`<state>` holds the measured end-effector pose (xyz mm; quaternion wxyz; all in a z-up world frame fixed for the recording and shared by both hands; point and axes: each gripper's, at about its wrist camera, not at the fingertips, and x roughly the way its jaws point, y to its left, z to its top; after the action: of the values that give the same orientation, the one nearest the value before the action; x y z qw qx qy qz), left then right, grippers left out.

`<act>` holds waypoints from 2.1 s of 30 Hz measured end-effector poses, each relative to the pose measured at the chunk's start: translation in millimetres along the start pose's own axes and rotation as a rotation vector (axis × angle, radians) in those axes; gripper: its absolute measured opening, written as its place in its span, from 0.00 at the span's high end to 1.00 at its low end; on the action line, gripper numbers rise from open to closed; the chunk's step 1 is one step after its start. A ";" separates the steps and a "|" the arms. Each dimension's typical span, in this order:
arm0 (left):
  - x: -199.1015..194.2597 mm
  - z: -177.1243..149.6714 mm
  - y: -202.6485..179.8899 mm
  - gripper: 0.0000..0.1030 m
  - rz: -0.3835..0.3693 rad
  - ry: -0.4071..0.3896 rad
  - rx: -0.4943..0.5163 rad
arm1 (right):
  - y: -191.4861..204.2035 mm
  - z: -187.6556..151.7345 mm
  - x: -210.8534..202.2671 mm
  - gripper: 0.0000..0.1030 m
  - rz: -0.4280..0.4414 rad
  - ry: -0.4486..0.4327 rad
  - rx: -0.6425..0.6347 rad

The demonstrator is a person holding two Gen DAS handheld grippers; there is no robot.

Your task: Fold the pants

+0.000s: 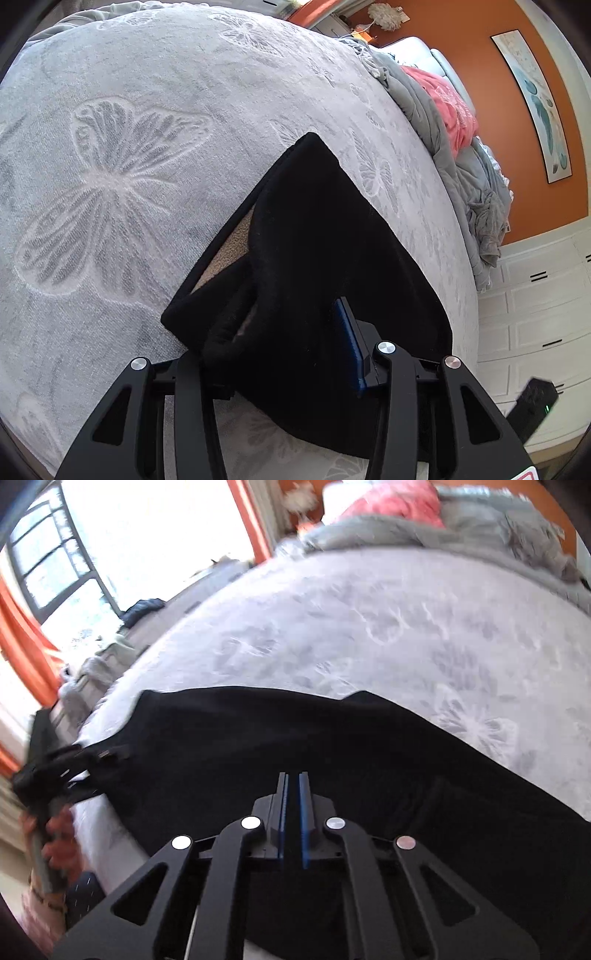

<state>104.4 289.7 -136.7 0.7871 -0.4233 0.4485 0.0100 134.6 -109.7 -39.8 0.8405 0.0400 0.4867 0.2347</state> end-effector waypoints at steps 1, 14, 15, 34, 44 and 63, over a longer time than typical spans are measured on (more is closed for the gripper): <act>-0.8 0.4 0.3 0.60 0.000 0.004 0.008 | -4.6 8.0 18.3 0.97 -0.004 0.027 0.019; 1.1 4.3 7.0 0.60 -0.009 0.043 0.026 | 44.3 21.8 78.2 0.97 -0.050 0.085 -0.055; 0.3 4.3 8.3 0.60 -0.016 0.043 0.018 | 51.1 23.5 64.9 0.97 -0.020 0.061 -0.042; -4.4 -2.3 0.8 0.83 0.006 0.049 0.102 | 82.0 20.2 80.6 0.89 0.015 0.073 -0.102; -60.4 -63.5 -184.2 0.89 -0.109 -0.072 0.515 | -46.8 -22.3 -122.7 0.64 -0.225 -0.231 0.047; 66.1 -355.1 -298.6 0.71 0.105 0.062 1.062 | -204.5 -141.2 -172.6 0.40 -0.030 -0.165 0.331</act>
<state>14.3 -165.7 -72.6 0.8778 0.0560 0.4356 -0.1915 17.3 -388.6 -36.1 0.8629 0.1899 0.4485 0.1348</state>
